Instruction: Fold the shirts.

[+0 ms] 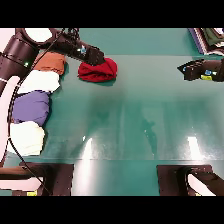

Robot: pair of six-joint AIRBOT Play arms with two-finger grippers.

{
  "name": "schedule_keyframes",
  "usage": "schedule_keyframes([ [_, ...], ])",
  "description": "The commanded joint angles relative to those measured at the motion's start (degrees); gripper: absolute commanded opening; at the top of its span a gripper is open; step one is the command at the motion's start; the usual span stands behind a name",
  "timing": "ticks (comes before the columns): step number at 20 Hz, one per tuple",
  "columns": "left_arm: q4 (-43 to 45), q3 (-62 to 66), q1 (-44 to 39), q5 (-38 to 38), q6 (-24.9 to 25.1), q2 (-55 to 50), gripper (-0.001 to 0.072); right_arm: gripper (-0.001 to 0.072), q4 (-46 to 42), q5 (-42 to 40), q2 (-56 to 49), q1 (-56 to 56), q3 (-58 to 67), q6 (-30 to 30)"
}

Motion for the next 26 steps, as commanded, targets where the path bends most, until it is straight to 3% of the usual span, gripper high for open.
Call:
schedule_keyframes([
  [1,0.0,-0.02,0.0,0.0,0.02,0.02,0.0026,0.0016,0.0,0.0,0.02,0.04,-0.02,0.02],
  [5,-0.11,0.0,0.0,0.55,0.0,0.02,0.0025,0.0016,0.02,-0.04,0.02,0.04,-0.02,0.02],
  [7,1.4,-0.02,0.02,4.44,0.09,0.0,0.0027,0.0016,0.17,-0.79,0.02,0.04,-0.02,0.02],
  [8,4.74,-0.02,0.02,6.75,0.0,0.0,0.0126,0.0016,0.72,-1.4,0.04,0.04,0.0,0.02],
  [9,8.9,-0.02,0.02,9.2,-1.36,-0.28,0.0457,0.0016,0.85,-2.25,0.02,0.04,0.0,0.02],
  [10,14.14,-0.09,0.33,11.61,-6.71,-1.05,0.0569,0.0016,1.03,-2.62,0.02,0.04,0.0,0.02],
  [13,19.58,-0.13,4.44,12.57,-14.14,-6.49,0.0563,0.0017,1.05,-1.7,0.02,0.17,-0.02,0.04],
  [16,10.8,-0.13,10.75,12.07,-16.33,-15.19,0.0564,0.0016,1.03,0.35,0.02,0.17,-0.02,0.04],
  [18,0.17,-0.13,14.1,14.25,-16.17,-20.5,0.0564,0.0016,1.03,2.08,0.02,0.17,-0.04,0.04],
  [21,-11.43,-0.13,15.82,19.69,-10.8,-26.67,0.0563,0.0017,1.05,2.16,0.02,0.17,-0.04,0.07],
  [26,-16.46,0.0,15.3,29.35,-8.94,-30.05,0.0561,0.0017,1.03,2.1,0.02,0.15,-0.04,0.07],
])
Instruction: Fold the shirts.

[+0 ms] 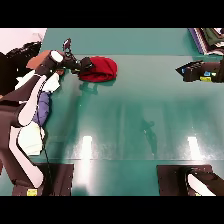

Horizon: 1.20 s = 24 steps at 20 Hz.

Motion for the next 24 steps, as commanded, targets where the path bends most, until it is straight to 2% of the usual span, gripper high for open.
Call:
schedule_keyframes([
  [1,-5.75,0.26,0.37,8.04,1.25,-2.21,0.0474,0.0017,0.02,0.2,0.02,0.04,0.0,0.04],
  [3,-8.85,1.9,0.76,6.84,1.27,-2.03,0.0021,0.0017,0.02,0.0,0.07,0.04,0.04,0.04],
  [5,-9.33,4.94,0.9,3.69,1.51,-0.66,0.0023,0.0016,-0.11,-1.84,0.92,-0.26,0.11,0.04],
  [8,-9.18,10.56,0.44,3.04,8.11,6.03,0.0022,0.0016,-0.07,-10.12,4.85,-2.34,0.17,0.61],
  [11,-9.03,15.21,-0.79,2.21,14.53,17.79,0.0022,0.0016,-0.15,-15.85,10.05,-6.23,0.79,0.81],
  [14,-8.11,15.15,-3.5,1.38,17.68,30.51,0.0022,0.0016,-0.09,-11.78,10.32,-11.63,7.02,1.07],
  [18,-5.88,15.12,-11.72,-0.7,19.02,42.4,0.0022,0.0016,0.0,-0.39,3.74,-15.58,18.93,1.07],
  [20,1.18,15.02,-16.37,-6.16,16.22,44.68,0.0022,0.0016,-0.02,4.72,0.52,-15.91,23.34,1.07],
  [22,11.91,13.0,-19.71,-15.21,7.91,44.72,0.0022,0.0016,0.04,8.46,-1.84,-15.89,26.45,1.31],
  [24,17.81,5.55,-21.42,-22.34,3.58,44.41,0.0023,0.0016,0.04,10.71,-2.97,-15.89,27.89,2.47],
])
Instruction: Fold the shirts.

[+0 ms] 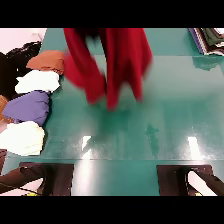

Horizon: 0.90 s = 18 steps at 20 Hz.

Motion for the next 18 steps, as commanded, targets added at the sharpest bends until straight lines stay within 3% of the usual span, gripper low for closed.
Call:
schedule_keyframes([
  [1,10.88,-10.78,-3.87,-12.17,-7.26,1.18,0.0023,0.0016,0.07,6.12,-2.58,-0.42,3.74,1.18],
  [5,6.08,-36.61,-3.87,-6.29,-8.46,1.11,0.0024,0.0016,0.04,8.46,-2.54,-0.42,3.74,1.18],
  [8,1.16,-48.85,-3.87,-3.26,-7.54,1.11,0.0027,0.0016,0.04,8.96,-2.56,-0.42,3.74,1.18],
  [9,0.76,-50.58,-3.87,-4.0,-6.51,1.11,0.0191,0.0016,0.02,8.96,-2.56,-0.42,3.74,1.18],
  [10,0.81,-50.97,-3.85,-5.29,-6.54,1.11,0.0505,0.0016,0.04,8.94,-2.56,-0.42,3.74,1.18],
  [11,0.87,-50.88,-3.43,-6.21,-6.51,1.38,0.063,0.0016,0.02,8.92,-2.56,-0.42,3.74,1.18],
  [18,6.19,-43.23,12.96,-19.1,-5.4,9.49,0.0606,0.0016,0.02,8.96,-2.58,-0.42,3.74,1.18],
])
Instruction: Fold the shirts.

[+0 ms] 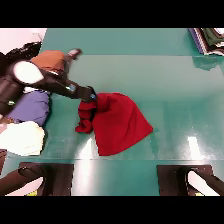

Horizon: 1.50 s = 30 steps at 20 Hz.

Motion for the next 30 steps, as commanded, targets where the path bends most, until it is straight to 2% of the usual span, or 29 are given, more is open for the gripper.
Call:
schedule_keyframes([
  [1,4.5,0.63,8.35,-9.31,0.92,4.42,0.0606,0.0016,0.0,0.04,-0.04,-0.02,0.07,-0.04],
  [3,6.78,-3.65,9.05,-11.43,0.92,5.92,0.0606,0.0016,0.0,0.07,-0.02,-0.02,0.07,-0.04],
  [6,5.84,-15.19,9.05,-8.48,0.94,6.36,0.0606,0.0016,0.0,0.07,-0.02,-0.02,0.07,-0.04],
  [9,3.58,-27.3,9.05,-0.42,1.42,6.34,0.0606,0.0016,0.02,1.33,-0.04,-0.02,0.04,-0.04],
  [12,-3.34,-35.12,9.05,7.76,6.56,5.86,0.0606,0.0016,0.07,1.4,0.2,-0.02,-1.57,-0.04],
  [17,-5.42,-37.75,8.9,17.25,6.51,5.86,0.0605,0.0016,0.04,-2.14,4.09,-0.02,-10.43,-0.04],
  [22,-6.91,-37.75,8.87,16.44,6.51,4.28,0.0603,0.0016,0.04,-5.57,9.38,-0.02,-20.68,-0.04],
  [23,-7.61,-37.75,8.87,15.65,6.56,3.32,0.0443,0.0016,0.04,-5.03,9.84,-0.02,-22.18,-0.04],
  [24,-8.61,-37.73,8.87,15.3,7.19,2.6,0.0232,0.0016,0.04,-4.42,10.03,-0.02,-23.5,-0.02],
  [25,-9.53,-37.73,8.87,15.32,7.54,2.19,0.0069,0.0016,0.04,-3.3,9.79,-0.02,-24.35,0.02],
  [26,-9.51,-37.44,8.9,15.56,7.67,2.27,0.0025,0.0016,-0.11,-0.96,9.18,-0.04,-25.0,0.81],
  [28,-5.16,-33.88,9.49,14.53,7.08,2.51,0.0024,0.0022,-0.52,7.26,6.4,-0.04,-26.75,1.86],
  [29,-2.36,-31.32,9.49,13.7,6.82,2.89,0.0024,0.0151,-0.37,12.2,4.46,0.13,-28.74,1.86],
  [30,0.46,-28.17,9.49,12.35,6.78,3.17,0.0024,0.0428,-0.46,15.61,2.51,0.79,-31.8,1.86],
])
